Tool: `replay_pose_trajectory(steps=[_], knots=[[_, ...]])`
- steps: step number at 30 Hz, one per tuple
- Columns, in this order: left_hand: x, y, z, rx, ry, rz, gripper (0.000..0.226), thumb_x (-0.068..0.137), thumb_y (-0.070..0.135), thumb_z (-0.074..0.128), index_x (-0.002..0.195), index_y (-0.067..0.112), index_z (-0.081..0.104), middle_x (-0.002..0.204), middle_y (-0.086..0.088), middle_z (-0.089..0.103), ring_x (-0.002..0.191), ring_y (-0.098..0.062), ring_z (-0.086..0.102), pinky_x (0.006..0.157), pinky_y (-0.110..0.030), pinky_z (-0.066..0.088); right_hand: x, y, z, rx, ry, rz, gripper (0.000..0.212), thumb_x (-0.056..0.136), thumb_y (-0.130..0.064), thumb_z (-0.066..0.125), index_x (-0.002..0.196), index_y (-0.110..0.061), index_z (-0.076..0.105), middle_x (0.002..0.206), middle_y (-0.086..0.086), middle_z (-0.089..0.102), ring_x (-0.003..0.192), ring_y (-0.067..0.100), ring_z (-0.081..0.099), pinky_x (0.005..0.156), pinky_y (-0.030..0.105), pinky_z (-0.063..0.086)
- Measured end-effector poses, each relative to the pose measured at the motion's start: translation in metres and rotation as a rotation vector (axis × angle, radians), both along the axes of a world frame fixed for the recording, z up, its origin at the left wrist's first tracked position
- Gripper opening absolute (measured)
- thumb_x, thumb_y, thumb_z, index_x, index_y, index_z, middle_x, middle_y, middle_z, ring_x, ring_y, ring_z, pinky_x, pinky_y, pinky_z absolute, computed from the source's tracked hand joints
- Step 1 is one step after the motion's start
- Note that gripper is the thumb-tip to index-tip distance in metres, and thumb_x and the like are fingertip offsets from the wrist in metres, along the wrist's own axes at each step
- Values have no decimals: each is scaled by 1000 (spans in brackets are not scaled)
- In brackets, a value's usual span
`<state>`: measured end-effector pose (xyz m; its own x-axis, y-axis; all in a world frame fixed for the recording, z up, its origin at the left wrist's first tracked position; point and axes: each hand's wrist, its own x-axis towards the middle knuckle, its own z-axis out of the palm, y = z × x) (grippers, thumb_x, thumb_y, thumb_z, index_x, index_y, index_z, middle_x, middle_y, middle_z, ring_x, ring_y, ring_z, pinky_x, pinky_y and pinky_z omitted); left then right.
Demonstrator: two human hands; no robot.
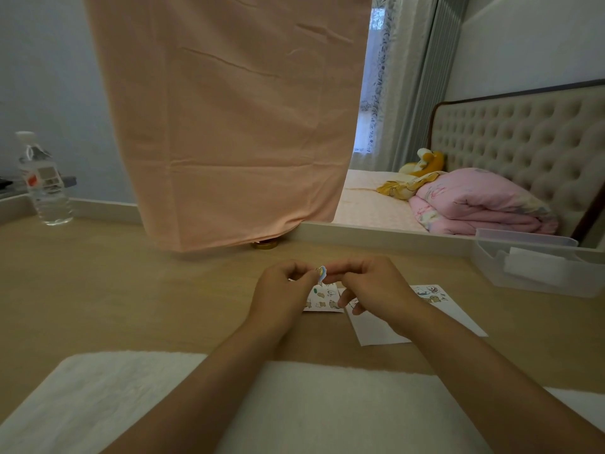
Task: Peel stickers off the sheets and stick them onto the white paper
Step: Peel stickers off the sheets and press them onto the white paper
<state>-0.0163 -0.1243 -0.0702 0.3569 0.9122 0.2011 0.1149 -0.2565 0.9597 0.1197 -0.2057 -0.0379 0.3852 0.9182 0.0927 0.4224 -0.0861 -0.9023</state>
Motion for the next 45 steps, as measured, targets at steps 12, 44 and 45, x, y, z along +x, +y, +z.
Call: replay_pose_trajectory(steps=[12,44,45], knots=[[-1,-2,-1,402,367,47,13,95,34,58,89,34,70,86,19,67,82,1,59,70,-27,51,14,2,-4,135,-734,21,13,89,-41,70,102,-41,72,99,-24,65,75,-10,54,69,18,41],[50,14,11,239,570,-201,21,96,26,59,115,31,69,112,11,65,94,-5,60,74,-19,43,78,-11,4,-59,-314,-20,15,89,-17,70,75,-19,75,79,2,74,52,5,58,51,23,48],[50,17,4,368,645,-247,23,96,28,61,116,33,68,116,10,62,106,-7,56,85,-21,43,80,-11,1,-72,-259,-12,14,88,-14,72,75,-16,76,76,5,74,52,7,58,52,24,49]])
